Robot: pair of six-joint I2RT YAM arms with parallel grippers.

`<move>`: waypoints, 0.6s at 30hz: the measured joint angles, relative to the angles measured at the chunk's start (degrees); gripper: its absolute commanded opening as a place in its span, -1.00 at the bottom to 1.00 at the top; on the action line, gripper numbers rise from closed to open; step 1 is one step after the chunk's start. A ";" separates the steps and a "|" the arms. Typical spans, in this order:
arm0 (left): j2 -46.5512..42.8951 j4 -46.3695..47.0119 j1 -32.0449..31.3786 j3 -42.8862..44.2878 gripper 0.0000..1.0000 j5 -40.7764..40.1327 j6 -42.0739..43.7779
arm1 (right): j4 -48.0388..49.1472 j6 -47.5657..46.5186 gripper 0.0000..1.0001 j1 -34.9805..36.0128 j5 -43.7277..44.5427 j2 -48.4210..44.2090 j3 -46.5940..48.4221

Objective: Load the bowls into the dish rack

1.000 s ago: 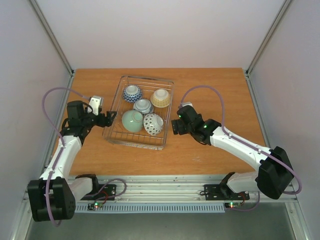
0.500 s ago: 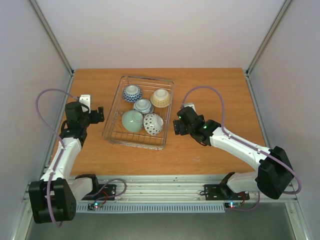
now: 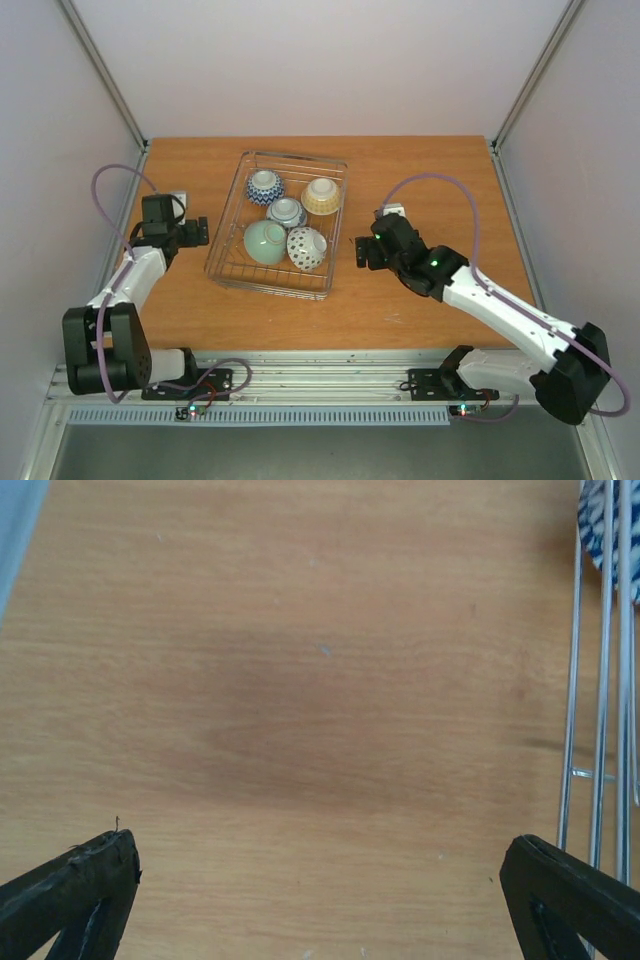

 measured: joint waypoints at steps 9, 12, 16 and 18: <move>4.68 -4.57 0.00 3.02 0.88 6.99 0.68 | -2.14 0.96 0.97 0.00 -1.07 -6.62 0.00; 5.88 -5.84 0.26 4.13 0.86 9.11 1.49 | -2.51 1.16 0.97 0.00 -1.07 -6.36 -0.02; 6.69 -6.86 0.31 4.96 0.85 10.86 2.43 | -2.82 1.36 0.97 0.00 -1.07 -5.40 -0.02; 6.69 -7.43 0.17 4.98 0.84 11.93 2.62 | -2.95 1.42 0.97 0.00 -1.09 -4.98 -0.02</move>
